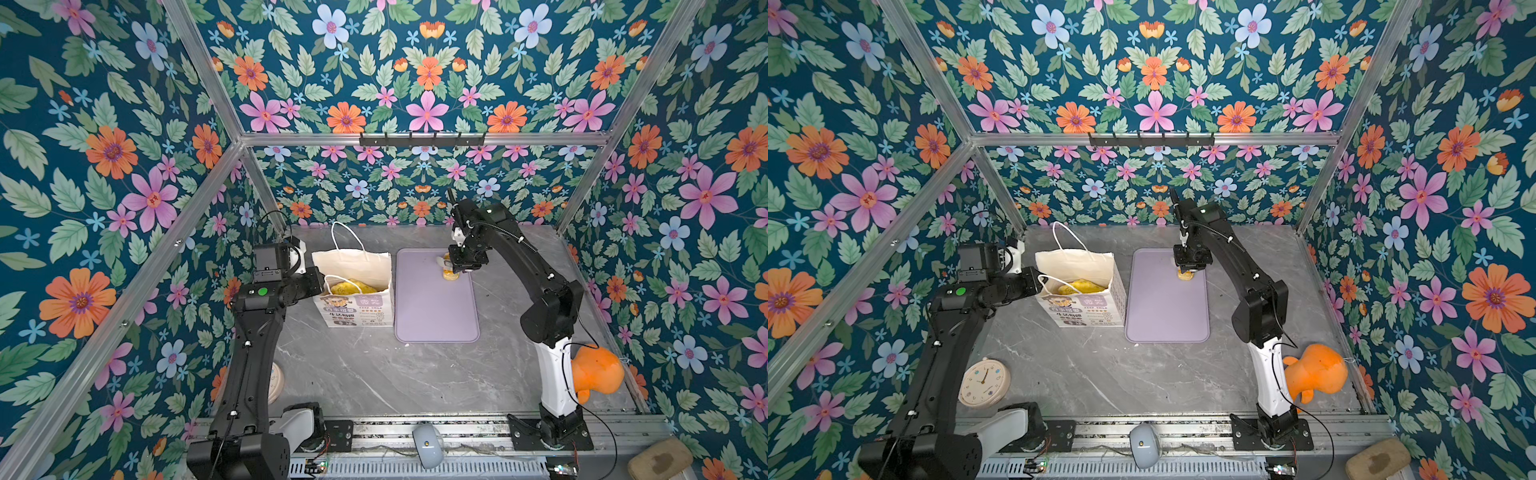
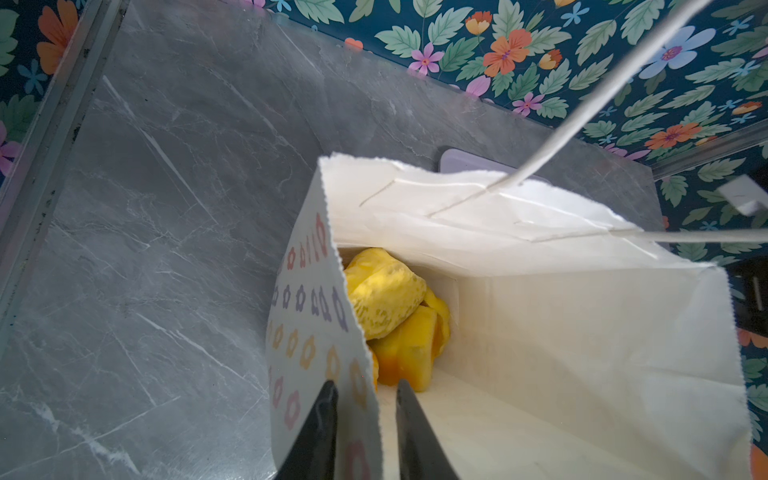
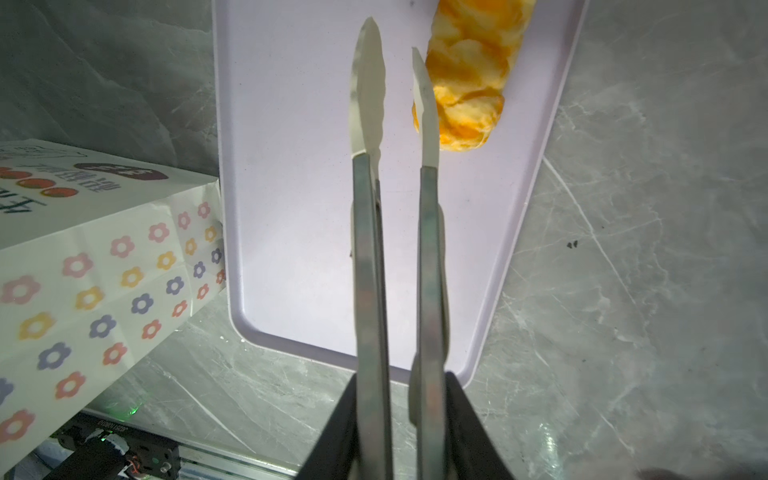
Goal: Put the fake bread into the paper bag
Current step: 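Close the tongs with the right gripper to pinch the twisted bun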
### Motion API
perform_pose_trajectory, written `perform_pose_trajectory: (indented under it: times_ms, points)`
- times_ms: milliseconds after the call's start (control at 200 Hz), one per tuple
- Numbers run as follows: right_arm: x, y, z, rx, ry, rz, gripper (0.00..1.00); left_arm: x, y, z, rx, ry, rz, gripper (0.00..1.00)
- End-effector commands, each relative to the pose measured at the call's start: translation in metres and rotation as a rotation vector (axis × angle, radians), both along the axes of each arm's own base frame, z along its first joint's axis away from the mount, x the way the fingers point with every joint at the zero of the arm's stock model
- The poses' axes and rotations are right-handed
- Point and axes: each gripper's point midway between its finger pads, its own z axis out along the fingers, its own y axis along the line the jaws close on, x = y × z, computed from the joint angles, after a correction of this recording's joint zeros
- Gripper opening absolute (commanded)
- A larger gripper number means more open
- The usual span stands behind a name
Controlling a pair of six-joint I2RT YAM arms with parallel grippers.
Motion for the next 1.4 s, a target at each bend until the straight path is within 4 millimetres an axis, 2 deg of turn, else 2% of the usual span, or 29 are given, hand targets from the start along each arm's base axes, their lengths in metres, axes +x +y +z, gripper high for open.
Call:
perform_pose_trajectory:
  times_ms: [0,60,215,380,450,900,1395]
  points:
    - [-0.007,-0.008,0.017,-0.030,-0.028,-0.018,0.31,0.003,-0.001,0.005,-0.001,-0.021,-0.006,0.26]
    - [-0.008,-0.012,0.024,-0.042,-0.052,-0.030,0.33,0.002,-0.001,0.006,-0.001,-0.023,-0.004,0.26]
    - [-0.008,-0.024,0.027,-0.088,-0.083,-0.062,0.39,0.002,-0.001,0.005,-0.001,-0.020,-0.004,0.26]
    - [-0.008,-0.027,0.017,-0.110,-0.069,-0.083,0.44,0.003,-0.001,0.005,0.000,-0.019,-0.007,0.26]
    - [-0.005,-0.027,0.007,-0.119,-0.069,-0.087,0.45,0.003,-0.001,0.004,0.000,-0.019,-0.008,0.26]
    - [0.008,-0.014,-0.022,-0.092,-0.026,-0.118,0.42,0.003,0.000,0.000,0.012,-0.009,-0.005,0.26]
    - [0.012,-0.011,-0.049,-0.109,0.014,-0.133,0.39,0.004,-0.001,0.001,0.004,-0.014,-0.008,0.26]
